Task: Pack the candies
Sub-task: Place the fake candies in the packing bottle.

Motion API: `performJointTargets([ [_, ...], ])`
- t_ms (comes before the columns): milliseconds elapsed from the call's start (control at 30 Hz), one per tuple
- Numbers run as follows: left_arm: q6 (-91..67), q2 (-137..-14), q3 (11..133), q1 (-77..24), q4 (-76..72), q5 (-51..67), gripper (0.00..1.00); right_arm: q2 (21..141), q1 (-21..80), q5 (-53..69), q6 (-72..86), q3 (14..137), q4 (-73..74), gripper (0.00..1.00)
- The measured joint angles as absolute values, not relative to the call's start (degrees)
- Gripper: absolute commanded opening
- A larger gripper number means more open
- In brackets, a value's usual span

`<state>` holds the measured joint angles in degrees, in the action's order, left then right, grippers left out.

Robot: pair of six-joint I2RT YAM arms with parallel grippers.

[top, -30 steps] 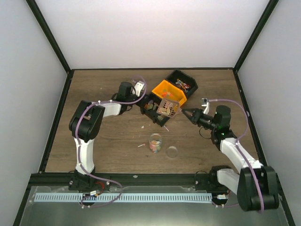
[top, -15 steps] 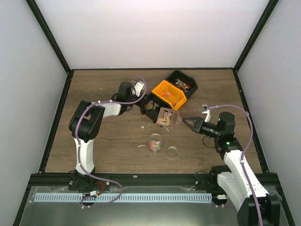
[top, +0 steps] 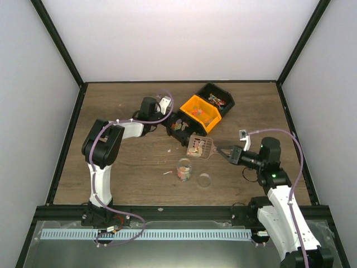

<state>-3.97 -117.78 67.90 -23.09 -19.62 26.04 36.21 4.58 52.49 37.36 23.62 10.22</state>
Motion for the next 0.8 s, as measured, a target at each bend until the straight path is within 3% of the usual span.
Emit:
performJointTargets([
  [800, -4.1, -117.8, 67.9, -23.1, -19.6, 26.0, 0.04, 37.3, 4.7, 51.0, 23.6, 32.2, 25.2, 0.01],
])
